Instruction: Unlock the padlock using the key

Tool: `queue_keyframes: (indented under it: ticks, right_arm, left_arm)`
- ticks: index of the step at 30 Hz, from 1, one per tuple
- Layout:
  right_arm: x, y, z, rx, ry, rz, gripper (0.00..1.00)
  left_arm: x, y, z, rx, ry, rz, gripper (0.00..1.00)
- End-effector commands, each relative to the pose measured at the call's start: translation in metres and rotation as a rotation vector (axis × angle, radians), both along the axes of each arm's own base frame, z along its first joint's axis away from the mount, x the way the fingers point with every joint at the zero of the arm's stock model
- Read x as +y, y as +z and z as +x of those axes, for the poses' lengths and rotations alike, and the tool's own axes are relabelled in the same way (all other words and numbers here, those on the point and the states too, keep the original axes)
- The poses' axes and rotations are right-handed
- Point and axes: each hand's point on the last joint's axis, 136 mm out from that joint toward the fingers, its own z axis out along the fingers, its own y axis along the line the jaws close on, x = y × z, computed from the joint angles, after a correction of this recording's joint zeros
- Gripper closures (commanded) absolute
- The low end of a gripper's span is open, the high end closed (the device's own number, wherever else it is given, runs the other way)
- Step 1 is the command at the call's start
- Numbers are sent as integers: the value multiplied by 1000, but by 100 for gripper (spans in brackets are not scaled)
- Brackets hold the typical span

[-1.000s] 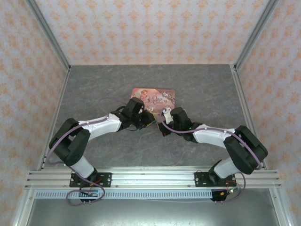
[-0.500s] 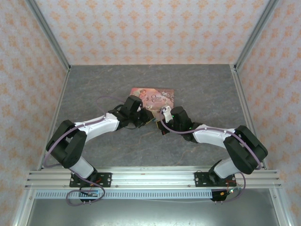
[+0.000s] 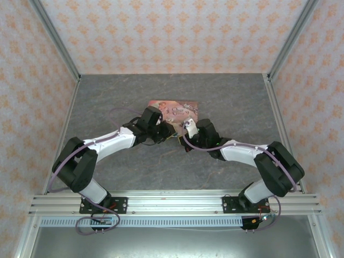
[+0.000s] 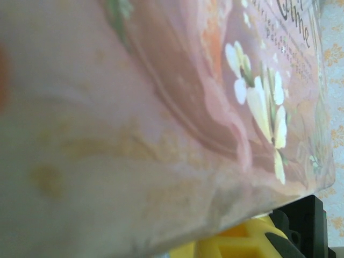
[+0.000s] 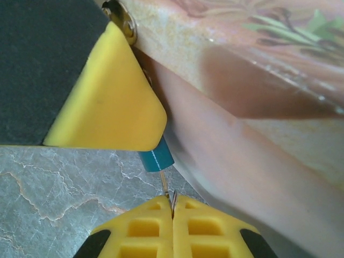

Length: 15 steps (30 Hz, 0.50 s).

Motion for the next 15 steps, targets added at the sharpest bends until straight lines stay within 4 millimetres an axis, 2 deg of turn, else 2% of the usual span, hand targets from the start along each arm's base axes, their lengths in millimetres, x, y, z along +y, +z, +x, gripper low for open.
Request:
queue_keyframes:
  ticks: [1,10,15]
  right_arm:
    - [19,44,21,-175,37,96,100]
    - [5,49,32,-237,-15,87,100]
    - [8,52,33,-232,-8,111,100]
  left_arm:
    - [-24,32,-21,7,-126,-102,81]
    - [-23,31,-23,14,-134,-86,81]
    - [-23,32,-22,13,-135,-87,81]
